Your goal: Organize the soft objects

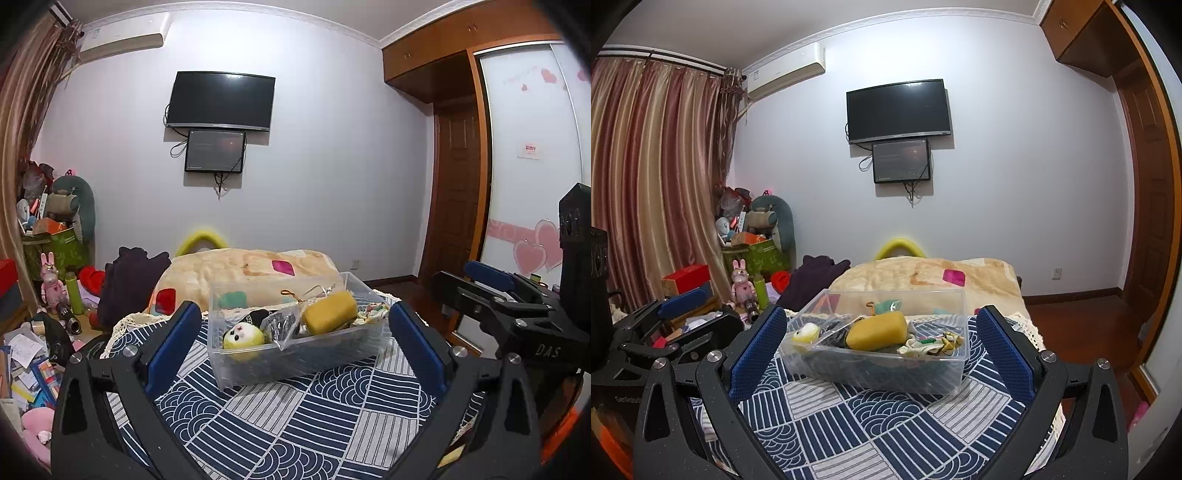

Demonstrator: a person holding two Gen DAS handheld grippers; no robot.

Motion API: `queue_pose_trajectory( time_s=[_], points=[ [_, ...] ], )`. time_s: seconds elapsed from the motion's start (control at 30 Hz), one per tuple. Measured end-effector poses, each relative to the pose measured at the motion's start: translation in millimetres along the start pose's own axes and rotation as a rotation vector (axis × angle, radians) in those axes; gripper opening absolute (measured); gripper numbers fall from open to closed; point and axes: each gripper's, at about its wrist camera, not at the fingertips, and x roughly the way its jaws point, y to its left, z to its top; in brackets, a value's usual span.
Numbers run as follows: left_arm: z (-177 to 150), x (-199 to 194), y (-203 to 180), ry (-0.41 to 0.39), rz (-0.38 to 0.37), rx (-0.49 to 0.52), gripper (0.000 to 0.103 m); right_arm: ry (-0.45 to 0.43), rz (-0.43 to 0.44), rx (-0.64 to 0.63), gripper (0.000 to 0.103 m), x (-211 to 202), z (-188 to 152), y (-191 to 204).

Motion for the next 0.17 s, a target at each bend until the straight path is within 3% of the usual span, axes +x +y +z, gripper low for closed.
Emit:
queue_pose_trajectory(
  time_s=[0.17],
  points=[
    [0.1,-0.6,0.2,0.004,-0.005,-0.007,0.103,0.001,0.002,0.000,0.103,-0.1,0.6,0.6]
  ],
)
